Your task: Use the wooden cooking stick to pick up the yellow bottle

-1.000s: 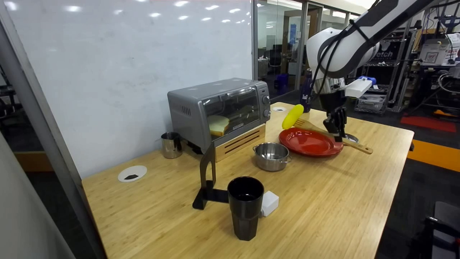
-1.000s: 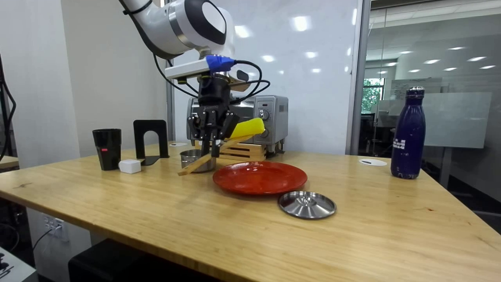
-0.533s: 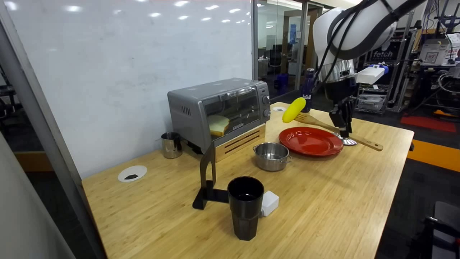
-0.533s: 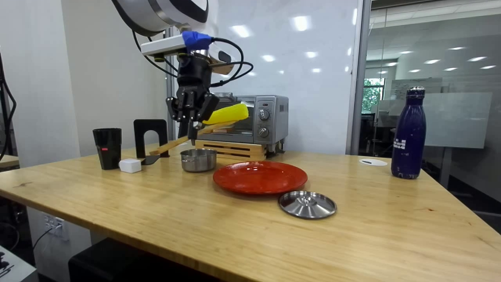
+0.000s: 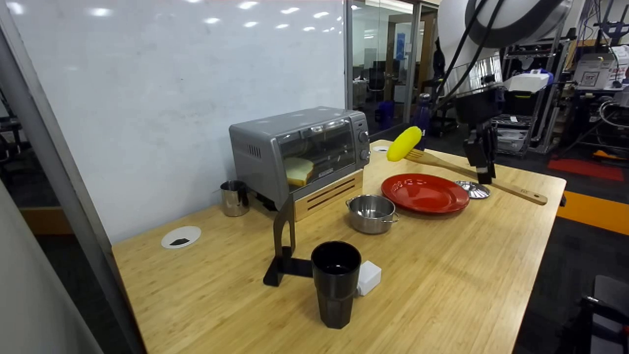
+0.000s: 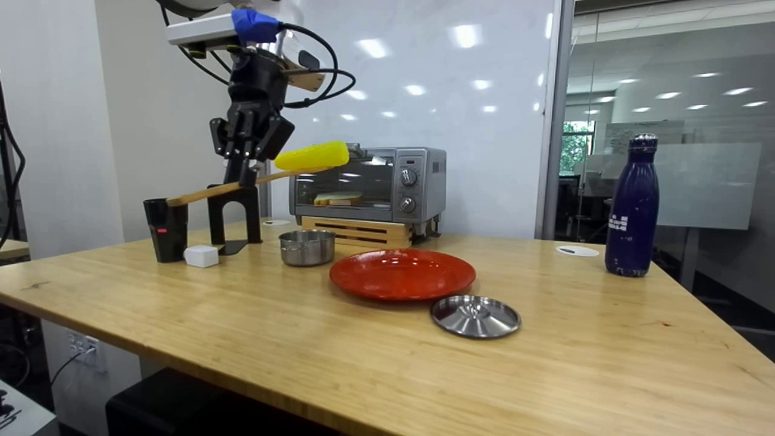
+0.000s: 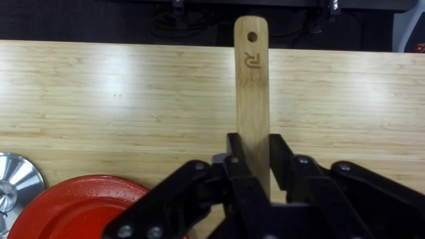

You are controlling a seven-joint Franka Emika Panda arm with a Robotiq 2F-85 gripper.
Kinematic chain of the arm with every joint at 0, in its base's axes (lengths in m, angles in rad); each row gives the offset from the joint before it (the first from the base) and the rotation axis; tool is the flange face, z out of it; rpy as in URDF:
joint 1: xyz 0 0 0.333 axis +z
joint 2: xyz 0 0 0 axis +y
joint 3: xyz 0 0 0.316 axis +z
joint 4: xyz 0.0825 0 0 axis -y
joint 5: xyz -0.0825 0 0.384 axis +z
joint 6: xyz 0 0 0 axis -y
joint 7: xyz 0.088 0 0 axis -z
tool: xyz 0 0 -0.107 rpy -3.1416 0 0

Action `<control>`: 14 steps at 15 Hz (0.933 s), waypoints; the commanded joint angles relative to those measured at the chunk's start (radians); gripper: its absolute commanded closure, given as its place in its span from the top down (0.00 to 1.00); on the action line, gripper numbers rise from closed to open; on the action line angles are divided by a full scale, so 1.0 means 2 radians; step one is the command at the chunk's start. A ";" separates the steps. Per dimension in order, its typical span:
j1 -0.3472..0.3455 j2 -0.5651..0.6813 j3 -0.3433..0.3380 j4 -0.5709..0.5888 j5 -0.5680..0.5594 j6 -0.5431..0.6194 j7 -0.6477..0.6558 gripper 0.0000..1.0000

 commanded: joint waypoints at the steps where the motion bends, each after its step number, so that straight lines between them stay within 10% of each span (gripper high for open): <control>1: 0.006 -0.032 0.007 -0.014 0.019 -0.026 0.000 0.06; 14: 0.025 -0.054 0.018 -0.015 0.053 -0.049 0.012 0.06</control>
